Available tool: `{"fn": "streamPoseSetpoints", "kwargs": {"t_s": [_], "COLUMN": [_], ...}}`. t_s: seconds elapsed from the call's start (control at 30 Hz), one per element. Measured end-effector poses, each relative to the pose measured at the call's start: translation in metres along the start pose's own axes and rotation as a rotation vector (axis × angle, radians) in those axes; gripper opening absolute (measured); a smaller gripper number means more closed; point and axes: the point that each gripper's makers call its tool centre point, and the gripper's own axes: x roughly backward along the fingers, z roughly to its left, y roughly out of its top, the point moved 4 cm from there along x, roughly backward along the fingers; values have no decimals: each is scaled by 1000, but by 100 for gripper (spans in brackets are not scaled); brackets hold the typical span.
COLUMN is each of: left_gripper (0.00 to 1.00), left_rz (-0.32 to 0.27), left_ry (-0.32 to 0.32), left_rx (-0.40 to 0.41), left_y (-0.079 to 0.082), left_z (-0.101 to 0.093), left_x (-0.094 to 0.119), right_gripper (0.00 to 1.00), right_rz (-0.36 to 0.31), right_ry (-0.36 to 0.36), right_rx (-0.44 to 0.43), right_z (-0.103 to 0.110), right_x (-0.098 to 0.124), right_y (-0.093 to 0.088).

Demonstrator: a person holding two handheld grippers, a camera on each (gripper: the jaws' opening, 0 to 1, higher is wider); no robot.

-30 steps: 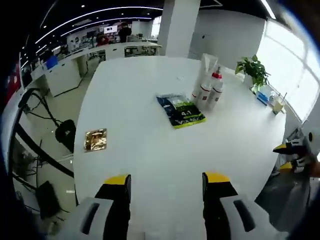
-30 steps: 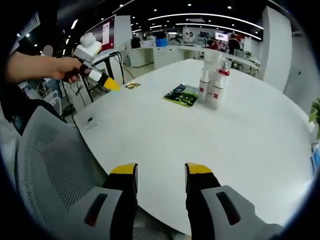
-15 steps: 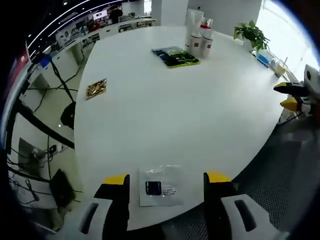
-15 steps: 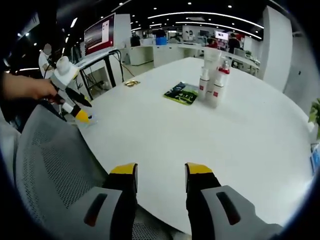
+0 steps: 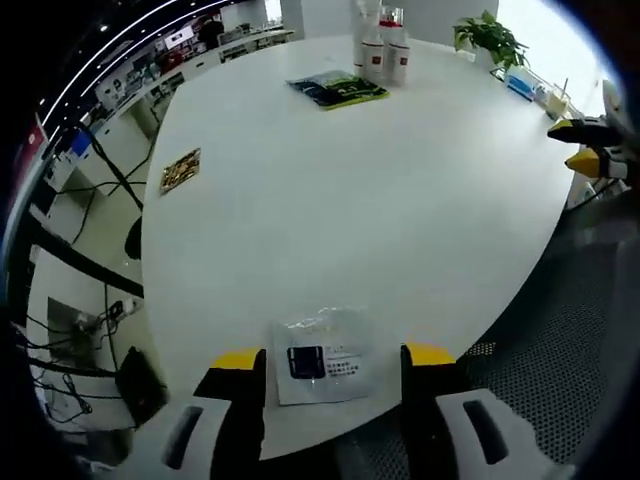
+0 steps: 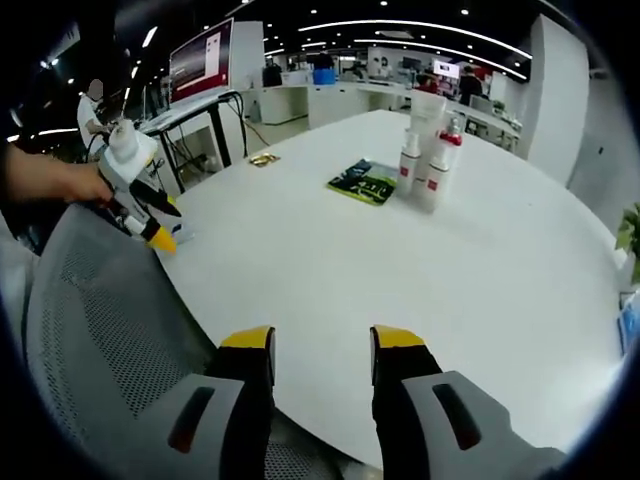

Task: Arrange the skincare products in the storage area until every visible bottle or jar stands upright without overlapping.

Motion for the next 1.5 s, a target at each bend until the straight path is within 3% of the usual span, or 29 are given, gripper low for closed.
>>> {"fn": "streamPoseSetpoints", "kwargs": {"t_s": [0.13, 0.2, 0.3, 0.9, 1.03, 1.23, 1.5], "left_gripper": [53, 52, 51, 42, 42, 41, 41], "left_rz": [-22, -14, -19, -33, -31, -21, -30], "left_ry": [-4, -18, -30, -21, -23, -5, 24], "left_rx": [-8, 54, 70, 62, 60, 82, -3], "left_y": [3, 0, -1, 1, 1, 1, 6], "left_z": [0, 0, 0, -7, -7, -8, -9], "left_x": [2, 1, 0, 0, 0, 1, 2], "right_gripper": [35, 35, 34, 30, 30, 31, 31], "right_rz": [5, 8, 34, 61, 10, -35, -87], "right_ry": [-5, -5, 6, 131, 199, 231, 266], "right_rx": [6, 5, 15, 42, 73, 90, 68], "right_z": [0, 0, 2, 19, 31, 36, 40], "right_x": [-1, -1, -3, -5, -1, 3, 7], "right_y": [0, -1, -4, -8, -2, 4, 10]}}
